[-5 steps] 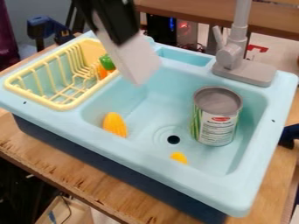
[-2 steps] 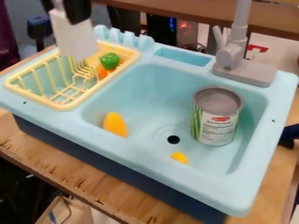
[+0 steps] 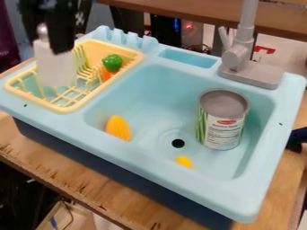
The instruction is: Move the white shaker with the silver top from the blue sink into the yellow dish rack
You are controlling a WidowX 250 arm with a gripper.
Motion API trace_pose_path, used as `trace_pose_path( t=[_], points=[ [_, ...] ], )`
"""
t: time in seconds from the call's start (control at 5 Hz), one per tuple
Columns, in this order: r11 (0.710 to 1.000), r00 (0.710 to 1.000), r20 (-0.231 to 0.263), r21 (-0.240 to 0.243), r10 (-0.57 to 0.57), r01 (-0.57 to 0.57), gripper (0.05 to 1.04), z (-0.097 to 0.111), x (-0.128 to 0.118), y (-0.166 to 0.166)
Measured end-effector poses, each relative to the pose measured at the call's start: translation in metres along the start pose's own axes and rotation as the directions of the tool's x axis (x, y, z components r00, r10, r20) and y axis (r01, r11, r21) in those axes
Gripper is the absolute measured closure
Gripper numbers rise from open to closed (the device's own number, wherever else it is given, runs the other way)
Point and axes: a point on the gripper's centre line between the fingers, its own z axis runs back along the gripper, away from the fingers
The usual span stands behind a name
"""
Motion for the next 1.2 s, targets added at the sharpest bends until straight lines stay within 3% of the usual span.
trace_pose_path(
  t=[0.6,1.2],
  points=[
    [1.000,1.000,-0.005,-0.014,0.021,-0.021,0.463,-0.026,0.022,0.027],
    [0.999,0.995,-0.088,-0.032,0.041,-0.044,0.463,-0.058,0.044,0.039]
  ],
)
